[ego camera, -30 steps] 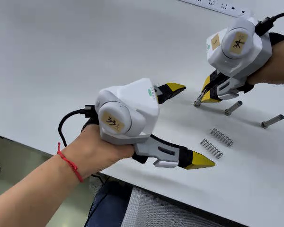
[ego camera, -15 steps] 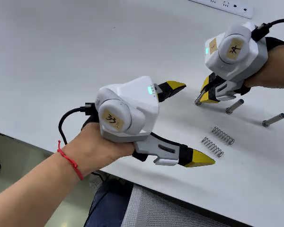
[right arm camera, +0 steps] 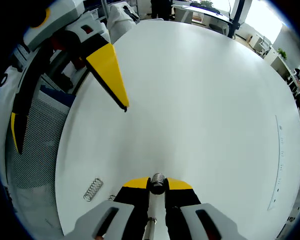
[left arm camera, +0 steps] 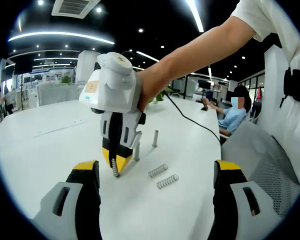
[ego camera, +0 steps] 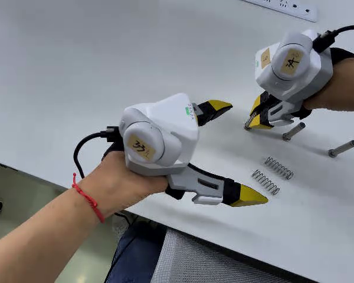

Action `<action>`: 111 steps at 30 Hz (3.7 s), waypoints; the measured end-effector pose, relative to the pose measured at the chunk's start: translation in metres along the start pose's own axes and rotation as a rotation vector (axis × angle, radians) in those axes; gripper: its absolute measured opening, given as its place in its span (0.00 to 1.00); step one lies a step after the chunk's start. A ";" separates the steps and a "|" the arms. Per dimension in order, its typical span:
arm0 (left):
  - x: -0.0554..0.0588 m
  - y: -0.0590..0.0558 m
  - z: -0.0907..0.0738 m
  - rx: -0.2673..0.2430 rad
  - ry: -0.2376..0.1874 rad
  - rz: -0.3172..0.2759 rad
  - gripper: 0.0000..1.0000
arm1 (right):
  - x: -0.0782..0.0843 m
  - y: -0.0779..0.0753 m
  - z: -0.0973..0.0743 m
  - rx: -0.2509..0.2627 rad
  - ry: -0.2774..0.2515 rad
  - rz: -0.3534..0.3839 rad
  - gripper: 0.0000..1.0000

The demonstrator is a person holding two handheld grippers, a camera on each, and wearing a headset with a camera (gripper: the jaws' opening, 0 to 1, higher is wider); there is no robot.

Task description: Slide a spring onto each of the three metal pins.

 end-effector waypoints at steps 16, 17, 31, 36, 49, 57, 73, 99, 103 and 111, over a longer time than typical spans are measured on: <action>-0.002 0.000 0.000 0.000 0.002 0.004 0.94 | -0.003 0.005 -0.005 -0.003 -0.021 0.012 0.11; -0.002 -0.001 0.000 0.000 0.002 0.003 0.94 | -0.002 0.005 -0.005 -0.003 -0.020 0.012 0.12; -0.007 -0.002 -0.001 0.004 0.013 0.020 0.93 | -0.002 0.007 -0.015 0.018 -0.069 0.034 0.18; -0.008 -0.003 -0.002 0.005 0.018 0.025 0.93 | -0.002 0.010 -0.025 0.032 -0.094 0.038 0.22; -0.010 -0.007 -0.003 0.014 0.037 0.044 0.93 | -0.001 0.018 -0.050 0.053 -0.166 0.035 0.32; -0.012 -0.010 -0.005 0.020 0.054 0.056 0.93 | 0.004 0.029 -0.067 0.069 -0.217 0.047 0.40; -0.019 -0.014 0.000 0.031 0.081 0.083 0.93 | 0.052 0.050 -0.103 0.128 -0.347 0.130 0.58; -0.021 -0.020 0.011 0.070 0.165 0.140 0.92 | 0.127 0.092 -0.130 0.189 -0.594 0.289 0.84; -0.021 -0.020 0.015 0.078 0.181 0.152 0.91 | 0.140 0.101 -0.130 0.203 -0.622 0.305 0.87; -0.019 -0.020 0.024 0.111 0.227 0.183 0.85 | 0.166 0.115 -0.132 0.229 -0.665 0.339 0.91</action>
Point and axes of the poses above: the centre of the closed fingertips' face, and the gripper's own axes: z roughly forward along the fingers, y roughly to its left, x roughly out of its underside, the point moved 6 cm from there along -z, roughly backward along the fingers, and after that the axes turned 1 degree about z, right-handed, at the moved point
